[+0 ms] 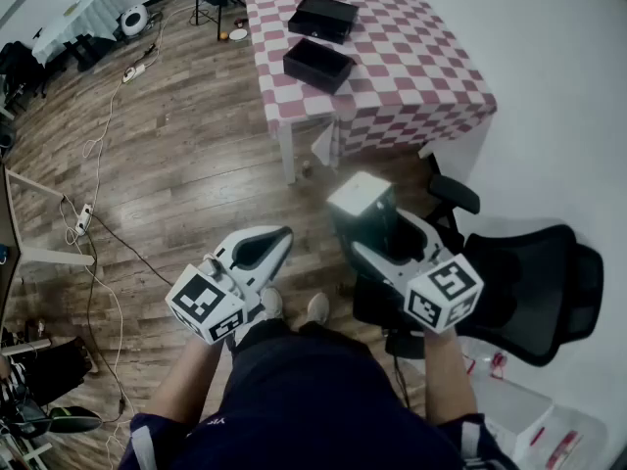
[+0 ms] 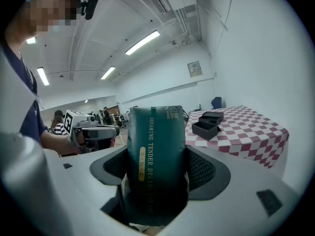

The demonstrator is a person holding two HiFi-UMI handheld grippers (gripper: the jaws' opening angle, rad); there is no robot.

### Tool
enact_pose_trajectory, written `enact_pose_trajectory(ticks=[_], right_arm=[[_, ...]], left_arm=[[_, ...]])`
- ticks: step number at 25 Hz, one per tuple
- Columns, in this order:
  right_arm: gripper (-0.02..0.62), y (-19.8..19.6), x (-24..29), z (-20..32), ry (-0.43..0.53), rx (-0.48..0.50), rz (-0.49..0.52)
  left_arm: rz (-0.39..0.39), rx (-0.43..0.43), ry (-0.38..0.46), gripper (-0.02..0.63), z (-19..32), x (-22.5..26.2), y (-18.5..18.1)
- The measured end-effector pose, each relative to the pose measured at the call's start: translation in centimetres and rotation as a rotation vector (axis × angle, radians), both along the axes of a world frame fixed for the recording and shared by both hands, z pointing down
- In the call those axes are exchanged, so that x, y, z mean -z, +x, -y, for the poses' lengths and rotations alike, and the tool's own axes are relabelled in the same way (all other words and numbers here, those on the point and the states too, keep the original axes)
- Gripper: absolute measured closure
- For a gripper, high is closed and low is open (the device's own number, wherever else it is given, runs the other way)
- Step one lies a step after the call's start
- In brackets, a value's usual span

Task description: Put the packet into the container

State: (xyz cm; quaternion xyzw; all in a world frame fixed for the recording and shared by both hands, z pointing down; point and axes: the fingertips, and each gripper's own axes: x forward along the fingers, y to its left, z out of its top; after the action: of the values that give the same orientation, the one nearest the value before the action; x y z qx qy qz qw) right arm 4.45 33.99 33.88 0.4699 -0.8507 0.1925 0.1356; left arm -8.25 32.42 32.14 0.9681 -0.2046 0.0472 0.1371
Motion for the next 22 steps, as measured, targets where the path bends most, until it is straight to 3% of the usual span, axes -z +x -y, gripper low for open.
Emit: enact_pose_trajectory(ticks=[10,22], right_arm=[[0.229,1.4,-1.2,0.5,-0.036,-0.019,0.032],[0.229,5.9,-2.7,0.9,-0.049,0.009,0.069]], left_arm=[[0.015,0.019,-0.017,0.578,0.4,-0.7,0.7],[0.063,0.054,0.015,0.578,0.4,-0.5,3.8]])
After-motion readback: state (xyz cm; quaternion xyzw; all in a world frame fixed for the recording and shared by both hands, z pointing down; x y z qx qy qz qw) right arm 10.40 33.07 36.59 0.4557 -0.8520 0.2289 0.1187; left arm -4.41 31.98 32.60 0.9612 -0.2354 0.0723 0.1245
